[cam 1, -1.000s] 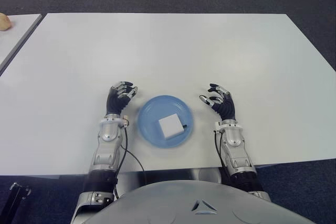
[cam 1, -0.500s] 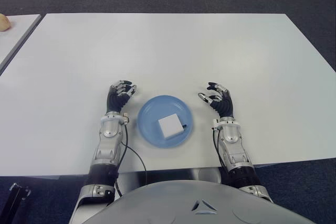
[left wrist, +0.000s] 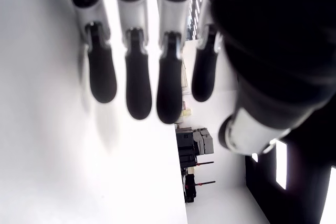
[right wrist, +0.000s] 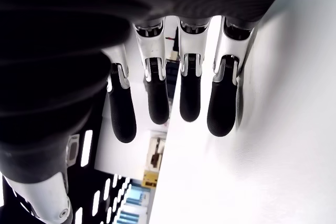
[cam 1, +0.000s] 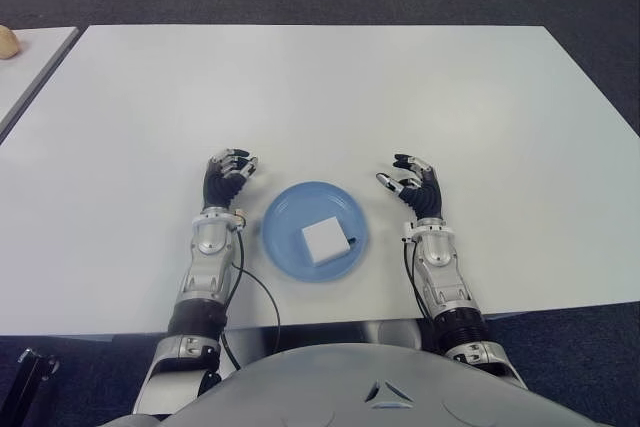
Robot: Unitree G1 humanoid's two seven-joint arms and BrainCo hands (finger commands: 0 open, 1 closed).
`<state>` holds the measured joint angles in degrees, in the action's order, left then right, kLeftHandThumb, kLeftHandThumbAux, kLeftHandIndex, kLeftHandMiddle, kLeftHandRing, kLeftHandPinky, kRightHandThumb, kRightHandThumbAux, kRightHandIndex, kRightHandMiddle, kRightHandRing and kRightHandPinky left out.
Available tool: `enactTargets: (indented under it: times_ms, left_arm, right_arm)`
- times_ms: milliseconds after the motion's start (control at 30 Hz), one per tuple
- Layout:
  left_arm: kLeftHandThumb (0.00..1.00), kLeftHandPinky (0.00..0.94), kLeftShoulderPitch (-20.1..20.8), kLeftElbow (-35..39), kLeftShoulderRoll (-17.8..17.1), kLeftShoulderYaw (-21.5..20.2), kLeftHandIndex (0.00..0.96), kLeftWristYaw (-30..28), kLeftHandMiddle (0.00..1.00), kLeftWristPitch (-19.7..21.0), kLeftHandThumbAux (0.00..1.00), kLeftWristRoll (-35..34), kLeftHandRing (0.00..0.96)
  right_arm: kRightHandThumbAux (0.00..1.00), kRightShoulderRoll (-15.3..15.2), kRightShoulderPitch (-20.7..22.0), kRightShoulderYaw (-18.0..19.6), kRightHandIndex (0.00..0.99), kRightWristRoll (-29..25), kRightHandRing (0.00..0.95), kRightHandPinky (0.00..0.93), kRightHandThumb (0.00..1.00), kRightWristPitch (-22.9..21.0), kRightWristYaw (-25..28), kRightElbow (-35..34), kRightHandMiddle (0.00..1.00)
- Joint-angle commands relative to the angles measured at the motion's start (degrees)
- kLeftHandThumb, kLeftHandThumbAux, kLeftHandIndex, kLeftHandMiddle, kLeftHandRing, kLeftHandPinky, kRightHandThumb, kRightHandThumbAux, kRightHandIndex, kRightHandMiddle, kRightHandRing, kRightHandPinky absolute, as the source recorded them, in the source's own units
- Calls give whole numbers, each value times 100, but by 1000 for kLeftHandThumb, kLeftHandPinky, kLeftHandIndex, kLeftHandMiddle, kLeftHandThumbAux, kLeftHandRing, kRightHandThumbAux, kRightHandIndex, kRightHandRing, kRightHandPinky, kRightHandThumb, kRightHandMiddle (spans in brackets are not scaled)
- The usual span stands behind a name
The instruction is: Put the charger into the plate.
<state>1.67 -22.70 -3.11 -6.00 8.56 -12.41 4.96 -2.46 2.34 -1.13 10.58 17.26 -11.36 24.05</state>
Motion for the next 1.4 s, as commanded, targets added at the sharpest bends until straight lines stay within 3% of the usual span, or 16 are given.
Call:
enactTargets:
  times_ms: [33, 933, 1400]
  left_arm:
    - [707, 485, 31, -254, -14, -59, 427, 75, 520, 65, 720, -39, 506]
    - [706, 496, 111, -643, -88, -182, 428, 72, 520, -421, 719, -113, 513]
    - [707, 494, 90, -647, -115, -194, 428, 48, 511, -414, 719, -131, 508]
  right_arm:
    - [732, -23, -66, 0, 424, -16, 497, 511, 704, -90, 45, 195, 484]
    - [732, -156, 36, 18, 424, -38, 506, 519, 705, 282, 128, 510, 492]
    - [732, -189, 2, -9, 424, -12, 500, 508, 705, 245, 169, 482, 486]
